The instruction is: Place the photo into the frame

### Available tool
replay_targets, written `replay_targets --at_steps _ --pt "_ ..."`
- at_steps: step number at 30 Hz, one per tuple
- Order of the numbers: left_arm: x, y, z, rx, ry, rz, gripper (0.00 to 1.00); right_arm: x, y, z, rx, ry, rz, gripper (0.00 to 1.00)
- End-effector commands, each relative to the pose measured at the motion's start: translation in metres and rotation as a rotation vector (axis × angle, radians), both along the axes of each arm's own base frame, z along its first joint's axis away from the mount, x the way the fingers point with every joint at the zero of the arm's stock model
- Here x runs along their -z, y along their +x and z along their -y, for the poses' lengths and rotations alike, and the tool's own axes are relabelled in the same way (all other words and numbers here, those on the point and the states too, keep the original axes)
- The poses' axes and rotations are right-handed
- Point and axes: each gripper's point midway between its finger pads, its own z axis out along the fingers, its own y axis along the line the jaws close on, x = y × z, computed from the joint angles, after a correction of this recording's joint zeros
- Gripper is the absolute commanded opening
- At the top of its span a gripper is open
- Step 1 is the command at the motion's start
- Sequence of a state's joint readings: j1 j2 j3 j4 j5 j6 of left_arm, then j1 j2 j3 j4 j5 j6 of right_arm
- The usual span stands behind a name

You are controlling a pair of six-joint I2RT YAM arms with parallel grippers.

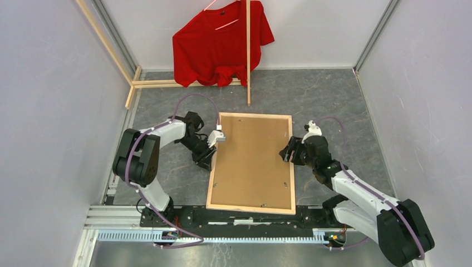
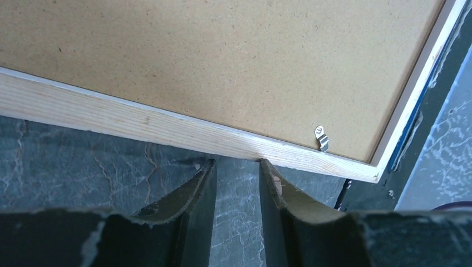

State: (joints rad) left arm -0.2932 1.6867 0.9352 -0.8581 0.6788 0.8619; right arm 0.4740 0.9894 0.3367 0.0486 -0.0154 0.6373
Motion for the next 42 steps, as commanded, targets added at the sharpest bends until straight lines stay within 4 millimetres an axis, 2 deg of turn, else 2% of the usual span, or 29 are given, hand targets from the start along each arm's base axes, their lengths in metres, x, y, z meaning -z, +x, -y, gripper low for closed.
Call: replay_targets --at_steps 1,5,8,12,17,22,27,30,35,42 --pt "0.004 0.047 0.021 -0.049 -0.026 0.100 0.40 0.009 -0.004 0.018 0.005 -0.040 -0.025 0.71" --pt "-0.002 0.066 0.043 -0.074 -0.057 0.132 0.38 -0.004 -0.005 -0.006 -0.069 0.073 0.013 0.70" --pt "-0.011 0.072 0.055 -0.081 -0.089 0.129 0.38 -0.004 -0.015 -0.024 -0.109 0.128 0.018 0.69" --pt "-0.026 0.056 0.053 -0.022 -0.109 0.103 0.37 -0.016 -0.030 -0.061 -0.192 0.173 0.053 0.69" --pt "-0.030 0.030 0.044 0.012 -0.105 0.067 0.38 -0.031 -0.051 -0.120 -0.307 0.277 0.066 0.67" --pt "-0.019 0.027 0.041 -0.011 -0.074 0.017 0.37 -0.025 -0.069 -0.176 -0.403 0.273 0.058 0.67" --pt "-0.014 0.031 0.042 -0.024 -0.065 0.001 0.35 -0.024 -0.075 -0.215 -0.443 0.280 0.080 0.67" --pt "-0.013 0.032 0.042 -0.026 -0.065 -0.003 0.34 -0.017 -0.079 -0.231 -0.473 0.277 0.065 0.66" --pt "-0.008 0.036 0.042 -0.026 -0.058 -0.005 0.30 -0.008 -0.086 -0.245 -0.498 0.296 0.021 0.65" --pt "-0.005 0.036 0.041 -0.020 -0.053 -0.006 0.27 -0.001 -0.094 -0.249 -0.513 0.302 -0.002 0.64"
